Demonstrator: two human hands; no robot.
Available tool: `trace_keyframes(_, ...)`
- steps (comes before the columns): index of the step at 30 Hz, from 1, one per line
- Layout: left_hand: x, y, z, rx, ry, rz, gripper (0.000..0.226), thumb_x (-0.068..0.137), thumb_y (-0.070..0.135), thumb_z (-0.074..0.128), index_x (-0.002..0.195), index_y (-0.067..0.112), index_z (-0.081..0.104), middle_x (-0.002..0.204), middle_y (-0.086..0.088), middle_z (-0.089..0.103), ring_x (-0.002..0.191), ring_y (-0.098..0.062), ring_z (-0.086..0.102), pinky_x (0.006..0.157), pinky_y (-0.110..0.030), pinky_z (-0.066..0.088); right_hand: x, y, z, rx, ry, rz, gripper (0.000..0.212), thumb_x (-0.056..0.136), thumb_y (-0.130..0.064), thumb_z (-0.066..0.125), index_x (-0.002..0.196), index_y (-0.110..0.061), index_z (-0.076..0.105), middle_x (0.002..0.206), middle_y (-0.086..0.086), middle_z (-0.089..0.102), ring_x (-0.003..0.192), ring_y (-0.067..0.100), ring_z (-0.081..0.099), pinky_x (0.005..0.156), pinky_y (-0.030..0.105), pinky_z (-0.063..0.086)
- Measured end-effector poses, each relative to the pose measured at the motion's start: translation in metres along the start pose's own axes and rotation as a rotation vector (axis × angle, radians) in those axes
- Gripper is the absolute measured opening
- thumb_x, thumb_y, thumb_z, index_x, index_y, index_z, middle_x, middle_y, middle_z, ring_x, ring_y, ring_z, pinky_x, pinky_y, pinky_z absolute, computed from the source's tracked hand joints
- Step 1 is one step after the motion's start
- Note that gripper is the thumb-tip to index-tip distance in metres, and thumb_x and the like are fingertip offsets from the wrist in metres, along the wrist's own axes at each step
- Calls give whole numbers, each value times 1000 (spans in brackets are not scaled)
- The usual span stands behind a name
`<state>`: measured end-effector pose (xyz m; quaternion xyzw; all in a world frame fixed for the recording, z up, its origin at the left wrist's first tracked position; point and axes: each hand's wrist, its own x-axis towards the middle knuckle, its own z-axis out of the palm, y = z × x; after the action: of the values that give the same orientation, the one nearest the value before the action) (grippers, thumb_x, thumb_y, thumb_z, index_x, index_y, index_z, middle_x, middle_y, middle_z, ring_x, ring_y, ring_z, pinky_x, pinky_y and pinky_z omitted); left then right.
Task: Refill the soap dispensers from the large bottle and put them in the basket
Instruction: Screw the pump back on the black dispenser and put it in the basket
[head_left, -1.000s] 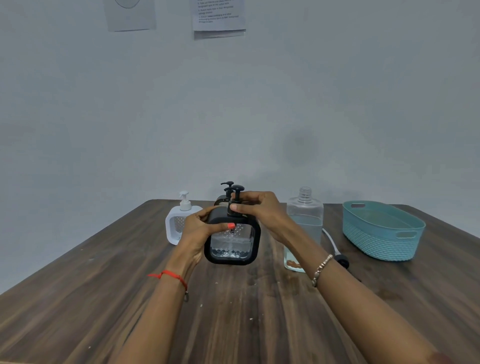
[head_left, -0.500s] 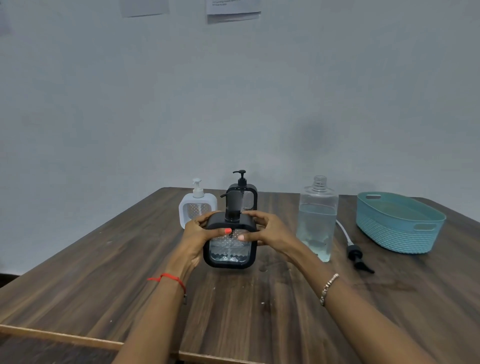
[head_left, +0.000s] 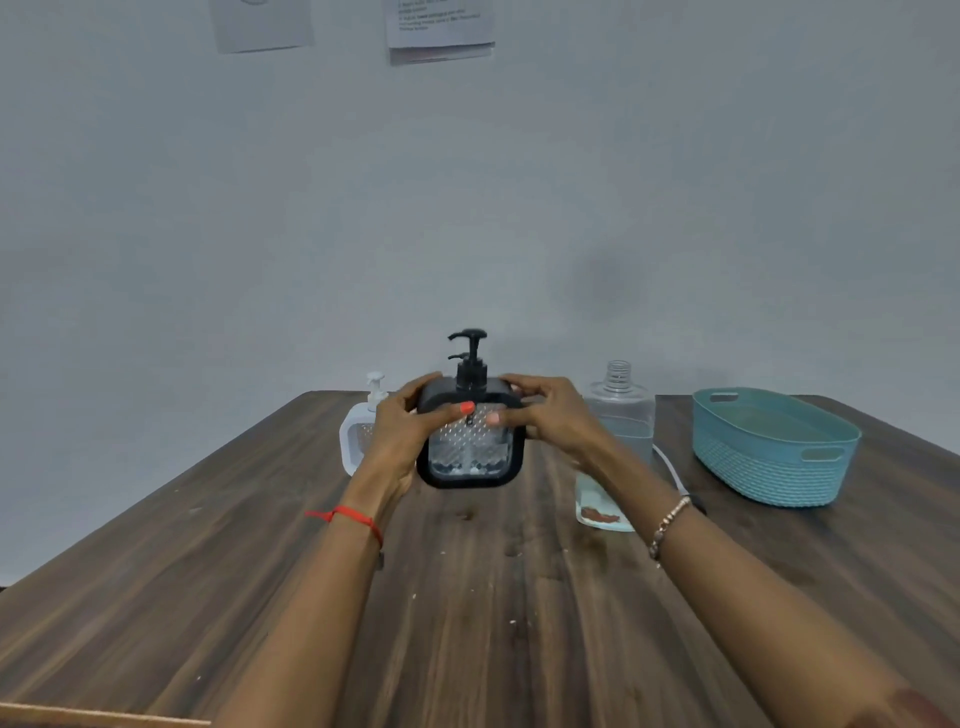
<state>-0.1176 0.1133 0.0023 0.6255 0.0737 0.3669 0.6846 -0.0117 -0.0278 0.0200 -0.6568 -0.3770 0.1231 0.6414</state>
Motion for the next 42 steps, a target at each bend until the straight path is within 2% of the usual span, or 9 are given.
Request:
trace_keyframes(3, 12, 20, 29, -4, -19, 67, 51, 67, -1, 78, 115, 4, 61, 103, -11, 66, 89, -21, 64, 76, -27, 55, 4, -23, -24, 0, 62, -40, 60, 64, 4, 79, 120, -5, 61, 108, 11, 66, 101, 30, 64, 91, 48, 52)
trace_keyframes(6, 21, 34, 60, -25, -51, 99, 44, 69, 0, 77, 111, 3, 62, 102, -13, 65, 88, -23, 62, 79, -30, 54, 5, -44, -51, 1, 122, -66, 60, 63, 6, 79, 119, -3, 60, 109, 16, 64, 94, 29, 64, 91, 51, 51)
trace_keyframes(12, 35, 60, 127, -37, -157, 166, 31, 72, 3, 76, 101, 4, 65, 97, -12, 66, 88, -23, 62, 84, -35, 54, -2, -81, -112, 40, 232, -109, 47, 64, 8, 77, 109, 6, 63, 92, 11, 64, 83, 25, 64, 86, 47, 54)
trace_keyframes(18, 40, 74, 202, -61, -268, 215, 16, 76, 5, 74, 89, 9, 65, 82, -3, 66, 75, -17, 63, 69, -26, 54, -15, -101, -181, 58, 327, -161, 41, 67, 11, 73, 107, 9, 63, 85, 11, 65, 78, 25, 64, 76, 41, 58)
trace_keyframes(25, 36, 26, 286, -45, -309, 163, 27, 79, 5, 71, 103, 7, 59, 87, 1, 62, 78, -10, 59, 71, -19, 49, -32, -65, -257, 37, 464, -92, 48, 70, 14, 69, 116, 6, 59, 87, 6, 64, 89, 28, 62, 87, 43, 53)
trace_keyframes(29, 38, -5, 322, -6, -309, 111, 40, 78, 6, 72, 114, 2, 55, 100, -6, 58, 92, -21, 57, 87, -34, 51, -34, -35, -290, 3, 515, -88, 53, 71, 15, 68, 122, 5, 56, 92, 5, 65, 87, 23, 64, 78, 35, 56)
trace_keyframes(32, 44, -26, 339, 11, -321, 75, 35, 80, 5, 71, 110, 7, 53, 96, -1, 57, 92, -20, 55, 84, -31, 48, -30, -15, -307, -40, 536, -74, 56, 72, 14, 67, 125, 1, 54, 95, 4, 66, 83, 16, 65, 76, 28, 57)
trace_keyframes(37, 51, -65, 354, 55, -337, 24, 46, 82, 3, 68, 122, 2, 46, 121, -19, 54, 108, -28, 56, 98, -41, 47, -21, 20, -325, -133, 535, -42, 54, 77, 13, 64, 128, 1, 52, 117, 11, 60, 104, 23, 61, 78, 20, 55)
trace_keyframes(42, 61, -83, 368, 116, -367, 35, 49, 84, 7, 67, 127, 2, 45, 128, -20, 50, 116, -30, 53, 100, -40, 46, -17, 43, -340, -200, 559, -3, 51, 81, 9, 62, 129, -2, 51, 127, 13, 58, 111, 21, 57, 97, 32, 48)
